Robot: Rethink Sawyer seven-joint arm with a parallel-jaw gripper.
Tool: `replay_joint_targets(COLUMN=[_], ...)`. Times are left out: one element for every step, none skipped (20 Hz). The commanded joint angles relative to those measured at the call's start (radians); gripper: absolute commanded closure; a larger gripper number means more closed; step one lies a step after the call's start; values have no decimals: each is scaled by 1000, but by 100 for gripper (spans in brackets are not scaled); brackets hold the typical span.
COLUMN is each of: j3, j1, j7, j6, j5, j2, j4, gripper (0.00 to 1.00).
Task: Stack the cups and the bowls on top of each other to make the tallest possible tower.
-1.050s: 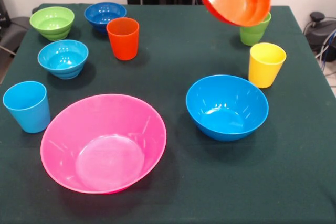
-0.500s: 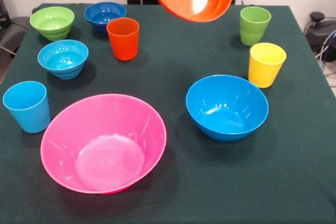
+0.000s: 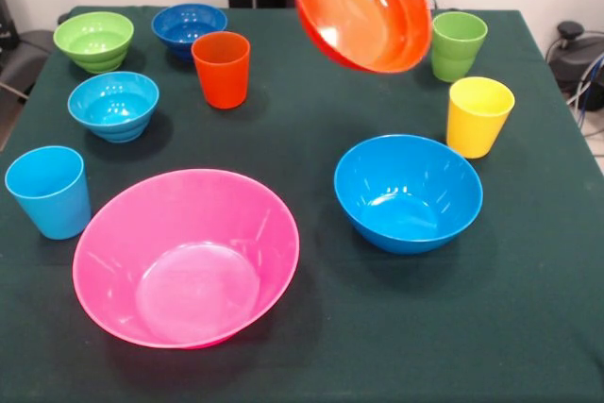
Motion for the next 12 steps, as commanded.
replay_joint_targets(j3=[10, 6, -20, -19, -12, -5, 8, 22, 29, 37, 45, 52], j1=[109, 114, 140, 142, 137, 132, 120, 109, 102, 96, 92, 87], j7=[122, 125, 145, 145, 137, 128, 116, 103, 101, 99, 100, 101], j6=[-70, -68, -59, -61, -75, -88, -93, -97, -86, -74, -47, -21], j5=[-69, -63, -62, -49, -44, -36, -29, -22, -10, 2, 18, 34], j2=[125, 126, 131, 137, 146, 156, 162, 168, 160, 152, 131, 111], j4=[-90, -91, -105, -103, -102, -101, -98, -95, -85, -75, -58, -42], gripper=[100, 100, 100, 100, 100, 100, 100, 100, 100, 100, 100, 100])
